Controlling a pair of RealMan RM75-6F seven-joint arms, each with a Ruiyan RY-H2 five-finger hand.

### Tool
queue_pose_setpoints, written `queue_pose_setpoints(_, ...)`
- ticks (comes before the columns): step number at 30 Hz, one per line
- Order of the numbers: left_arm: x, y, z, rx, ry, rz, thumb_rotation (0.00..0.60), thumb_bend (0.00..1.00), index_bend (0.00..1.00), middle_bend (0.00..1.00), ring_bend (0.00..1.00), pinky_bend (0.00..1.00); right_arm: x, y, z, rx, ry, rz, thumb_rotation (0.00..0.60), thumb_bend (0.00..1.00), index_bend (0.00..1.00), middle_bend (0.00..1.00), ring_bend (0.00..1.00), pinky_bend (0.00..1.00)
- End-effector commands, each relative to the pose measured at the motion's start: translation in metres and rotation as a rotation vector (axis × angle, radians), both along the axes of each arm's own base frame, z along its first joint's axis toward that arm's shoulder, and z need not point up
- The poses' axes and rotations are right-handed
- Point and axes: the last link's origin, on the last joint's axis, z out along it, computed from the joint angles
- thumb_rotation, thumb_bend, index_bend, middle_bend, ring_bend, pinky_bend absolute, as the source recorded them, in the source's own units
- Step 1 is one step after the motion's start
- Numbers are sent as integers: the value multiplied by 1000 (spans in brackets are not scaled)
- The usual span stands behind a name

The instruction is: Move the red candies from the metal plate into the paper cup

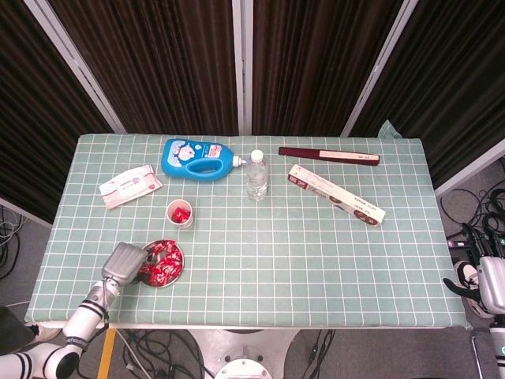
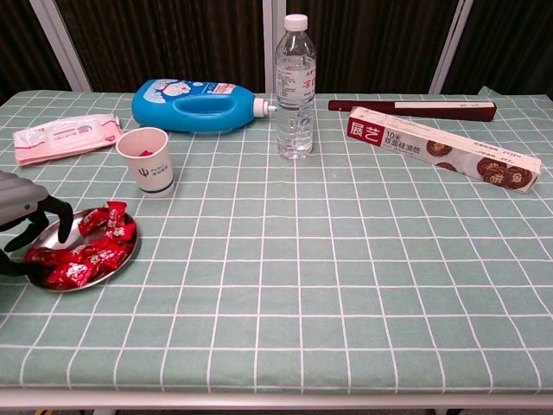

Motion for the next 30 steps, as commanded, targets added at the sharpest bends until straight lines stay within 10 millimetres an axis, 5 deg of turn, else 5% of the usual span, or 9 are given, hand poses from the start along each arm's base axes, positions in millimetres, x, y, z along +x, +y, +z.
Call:
queue_pose_setpoints(1,-1,0,-1,-1,11,0,600,268,518,829,918,1000,0,0,0,-1,-1,1,600,34,0,132,0,333)
queue_pose_setpoints(17,7,7,6,19,-41,-13,600,370,636,841,925,1000,0,2,1,-5,-5,2,600,33,0,138,0,335)
queue_pose_setpoints(24,43,41,36,85,-186,-47,600,371,635,841,924,1000,-1,2,1,-5,-3,-1,600,33,0,138,0,335)
queue_pose_setpoints(30,70,86,40,121,-230,-68,600,377,633,840,925,1000,-2,3,1,-5,-4,-2,600,34,0,138,0,335)
